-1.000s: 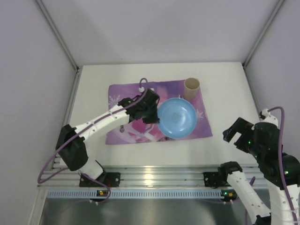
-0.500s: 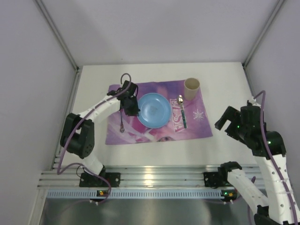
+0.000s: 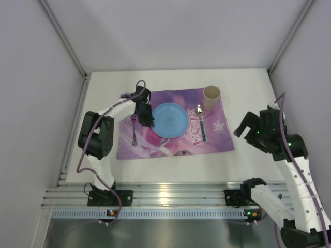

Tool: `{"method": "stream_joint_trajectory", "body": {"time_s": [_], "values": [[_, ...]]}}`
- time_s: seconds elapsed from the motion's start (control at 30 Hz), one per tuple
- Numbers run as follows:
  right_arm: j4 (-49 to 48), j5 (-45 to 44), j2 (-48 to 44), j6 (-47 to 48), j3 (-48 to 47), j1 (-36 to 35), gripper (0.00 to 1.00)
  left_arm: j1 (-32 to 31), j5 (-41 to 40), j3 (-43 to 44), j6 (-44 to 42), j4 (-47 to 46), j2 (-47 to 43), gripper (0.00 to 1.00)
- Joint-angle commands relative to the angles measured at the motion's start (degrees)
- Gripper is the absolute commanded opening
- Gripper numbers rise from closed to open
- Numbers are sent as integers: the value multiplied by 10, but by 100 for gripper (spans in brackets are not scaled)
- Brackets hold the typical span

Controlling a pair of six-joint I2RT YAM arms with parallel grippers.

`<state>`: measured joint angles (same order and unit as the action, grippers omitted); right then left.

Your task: Set the dinner table for one person

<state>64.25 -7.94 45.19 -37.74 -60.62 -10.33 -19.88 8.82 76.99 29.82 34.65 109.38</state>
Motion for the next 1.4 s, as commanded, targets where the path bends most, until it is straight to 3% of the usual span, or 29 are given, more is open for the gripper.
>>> {"method": "stream_joint_trajectory", "body": {"time_s": [0.0, 0.2, 0.23, 0.33, 0.43, 0.47, 0.5, 0.6, 0.7, 0.83, 0.93, 1.13, 1.37], "values": [[-36, -17, 6, 0, -6, -1, 99, -1, -11, 16, -16, 24, 6, 28], [-52, -24, 20, 9, -14, 0, 100, 4, -25, 27, -22, 59, -13, 52], [-55, -24, 21, 10, -17, 0, 100, 3, -27, 30, -26, 73, -21, 60], [-66, -21, 23, 26, -37, 0, 100, 4, -48, 48, -26, 103, -60, 68], [-91, -4, 19, 62, -88, 0, 100, 3, -52, 57, -38, 107, -130, 83], [-101, 3, 22, 71, -107, -1, 100, 3, -55, 53, -47, 107, -149, 95], [-114, 33, 25, 92, -141, -1, 100, 4, -69, 48, -63, 110, -167, 98], [-157, 128, 59, 122, -193, -2, 100, 4, -95, 23, -83, 127, -247, 98], [-163, 221, 110, 150, -203, -19, 100, 4, -182, -32, -59, 125, -364, 98], [-151, 144, 162, 181, -139, -117, 100, 3, -280, -134, -10, 89, -554, 98], [-152, 85, 225, 195, -104, -188, 100, 3, -253, -188, -1, 74, -636, 98], [-236, 16, 249, 180, -123, -232, 100, 3, -256, -171, -2, 138, -651, 98], [-281, -45, 214, 174, -88, -253, 100, 3, -270, -178, -21, 133, -675, 98]]}}
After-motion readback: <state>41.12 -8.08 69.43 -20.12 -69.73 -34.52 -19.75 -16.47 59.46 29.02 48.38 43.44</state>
